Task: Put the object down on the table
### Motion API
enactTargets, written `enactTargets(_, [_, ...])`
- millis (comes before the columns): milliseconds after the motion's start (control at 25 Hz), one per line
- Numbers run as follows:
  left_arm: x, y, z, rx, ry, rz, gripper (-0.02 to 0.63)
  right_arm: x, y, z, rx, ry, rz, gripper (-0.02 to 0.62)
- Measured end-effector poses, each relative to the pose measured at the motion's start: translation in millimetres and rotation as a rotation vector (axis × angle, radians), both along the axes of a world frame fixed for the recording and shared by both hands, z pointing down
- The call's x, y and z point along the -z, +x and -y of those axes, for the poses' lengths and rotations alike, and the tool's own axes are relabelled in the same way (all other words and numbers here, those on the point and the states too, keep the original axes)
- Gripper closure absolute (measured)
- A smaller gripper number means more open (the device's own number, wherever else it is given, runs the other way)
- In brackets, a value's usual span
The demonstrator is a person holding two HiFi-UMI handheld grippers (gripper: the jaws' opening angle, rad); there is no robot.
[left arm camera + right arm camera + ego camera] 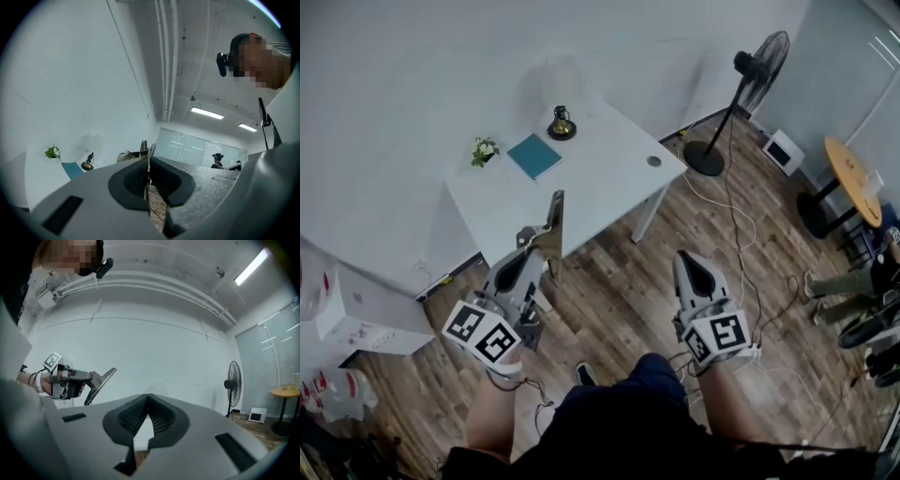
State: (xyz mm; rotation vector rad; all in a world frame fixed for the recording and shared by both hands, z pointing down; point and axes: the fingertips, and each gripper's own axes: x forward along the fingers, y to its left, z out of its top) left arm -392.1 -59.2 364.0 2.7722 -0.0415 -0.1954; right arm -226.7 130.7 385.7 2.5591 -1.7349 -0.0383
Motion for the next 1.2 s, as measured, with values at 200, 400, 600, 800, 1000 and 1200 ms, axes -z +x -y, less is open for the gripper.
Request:
enactTargets(200, [9.4,2.1,8.4,0.010,0.006,-0.013,0.600,17.1,10.9,8.5,-0.010,0.034,-0.011,0.589])
enactTargets(400, [1.3,29.7,7.2,0.014,0.000,0.006,0.600,4.2,40.0,10.2,-0.001,0.042,0.013,0.589])
enactTargets(600, [4.4,86.5,5.6,0.055,0.021,0.021,0.600,-3.5,101.6,13.5,0.033,0.077,0.045,0.589])
enactTargets(800, [17.2,171.1,-10.0,0.086,0.035,0.026,0.600,6.2,191.7,-1.3,0.055,0.124,0.062,0.589])
enactTargets(1000, [21.1,247.2,-31.5,0.118,0.039,0.059,0.600,12.3,275.3,-15.2,0.079,0.148,0.086,0.589])
enactTargets(1200, [11.7,291.3,-35.3,0.161,0.019,0.100,0.600,5.6,320.0,-15.2,0.122,0.143,0.116,0.590])
